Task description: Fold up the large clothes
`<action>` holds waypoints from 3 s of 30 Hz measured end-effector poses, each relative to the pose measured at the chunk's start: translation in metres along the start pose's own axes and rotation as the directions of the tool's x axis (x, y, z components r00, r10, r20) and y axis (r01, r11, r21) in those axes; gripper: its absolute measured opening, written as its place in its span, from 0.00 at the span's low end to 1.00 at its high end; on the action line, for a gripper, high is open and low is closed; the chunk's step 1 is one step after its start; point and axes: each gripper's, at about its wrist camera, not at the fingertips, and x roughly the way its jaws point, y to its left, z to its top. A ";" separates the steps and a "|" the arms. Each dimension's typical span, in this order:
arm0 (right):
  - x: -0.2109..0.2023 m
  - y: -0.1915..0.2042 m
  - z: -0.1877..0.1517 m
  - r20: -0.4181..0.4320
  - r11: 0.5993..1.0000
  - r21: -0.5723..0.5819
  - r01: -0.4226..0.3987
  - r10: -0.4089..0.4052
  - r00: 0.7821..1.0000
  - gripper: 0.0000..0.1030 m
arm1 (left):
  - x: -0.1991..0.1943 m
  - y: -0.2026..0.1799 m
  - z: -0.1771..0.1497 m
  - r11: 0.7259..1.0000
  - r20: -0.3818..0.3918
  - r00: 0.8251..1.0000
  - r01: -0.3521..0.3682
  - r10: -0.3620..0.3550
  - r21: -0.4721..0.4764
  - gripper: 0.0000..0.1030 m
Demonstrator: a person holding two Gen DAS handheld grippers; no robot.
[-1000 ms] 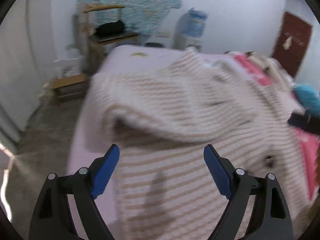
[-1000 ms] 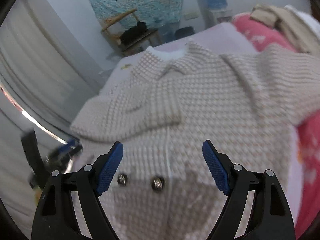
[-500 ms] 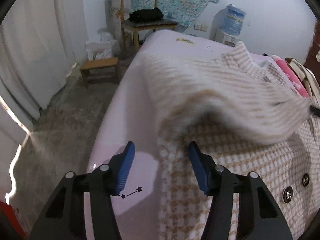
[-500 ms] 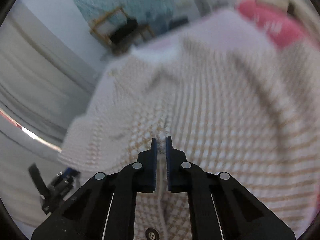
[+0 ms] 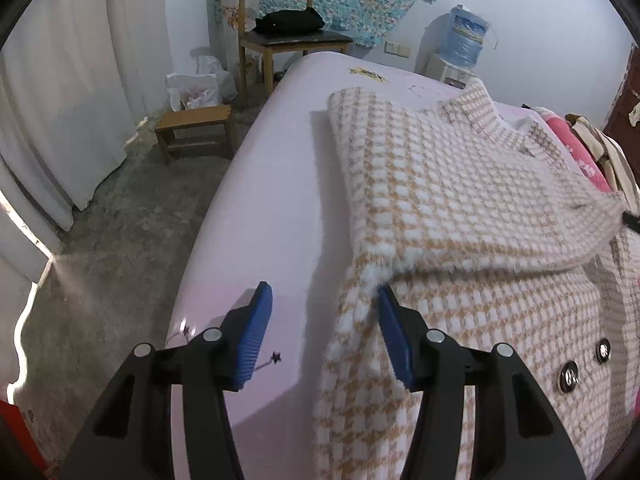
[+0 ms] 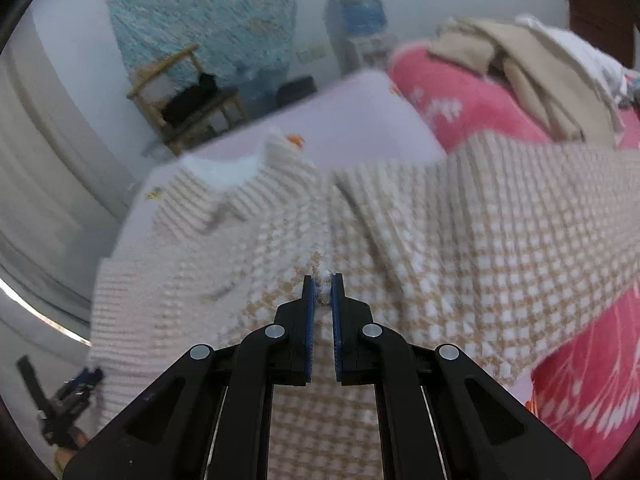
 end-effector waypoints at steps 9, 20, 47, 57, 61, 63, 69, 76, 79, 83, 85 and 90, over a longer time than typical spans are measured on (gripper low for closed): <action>-0.015 0.008 0.001 0.068 0.990 -0.102 0.099 -0.092 0.993 0.26 | -0.056 -0.008 0.027 0.975 0.129 0.968 0.209 -0.217 0.072 0.51; 0.053 0.039 -0.003 -0.088 0.973 -0.229 0.035 -0.056 0.994 0.28 | 0.059 -0.028 0.088 0.964 -0.054 0.963 0.264 -0.263 0.014 0.48; 0.007 -0.009 -0.024 -0.154 0.997 -0.074 -0.027 0.015 0.988 0.44 | 0.006 -0.031 0.045 0.969 0.000 0.979 0.203 -0.205 0.143 0.50; -0.010 -0.023 -0.038 -0.119 0.999 -0.033 -0.009 0.005 0.993 0.00 | 0.003 -0.041 0.018 0.967 0.004 0.993 0.113 -0.117 0.229 0.50; -0.018 -0.035 -0.042 -0.116 0.999 -0.010 0.046 -0.047 0.992 0.00 | 0.002 -0.036 0.018 0.968 0.000 0.991 0.128 -0.131 0.214 0.50; -0.024 -0.043 -0.040 -0.111 1.000 0.026 0.018 -0.015 0.994 0.03 | -0.001 -0.035 0.019 0.969 0.000 0.991 0.132 -0.135 0.211 0.50; -0.039 -0.010 -0.024 -0.033 0.995 -0.092 0.030 -0.033 0.999 0.49 | -0.016 -0.029 0.038 0.968 0.041 0.982 0.177 -0.186 0.176 0.54; 0.015 0.027 -0.016 -0.079 0.986 -0.162 0.025 -0.038 0.996 0.57 | -0.006 -0.045 0.073 0.975 0.054 0.983 0.166 -0.175 0.147 0.71; 0.030 0.030 -0.023 -0.099 0.975 -0.215 0.050 -0.073 0.992 0.58 | 0.003 -0.056 0.081 0.979 0.047 0.987 0.147 -0.155 0.144 0.77; -0.002 0.012 -0.012 -0.064 0.985 -0.171 0.025 -0.036 0.997 0.58 | 0.024 -0.068 0.083 0.981 0.004 0.993 0.118 -0.120 0.152 0.77; -0.023 -0.013 -0.003 -0.022 0.992 -0.115 0.046 -0.048 0.999 0.60 | 0.036 -0.072 0.080 0.983 -0.030 0.995 0.102 -0.099 0.155 0.77; -0.073 -0.110 0.016 0.044 0.984 0.080 0.161 -0.165 0.985 0.65 | 0.050 -0.075 0.070 0.983 -0.047 0.997 0.069 -0.062 0.170 0.78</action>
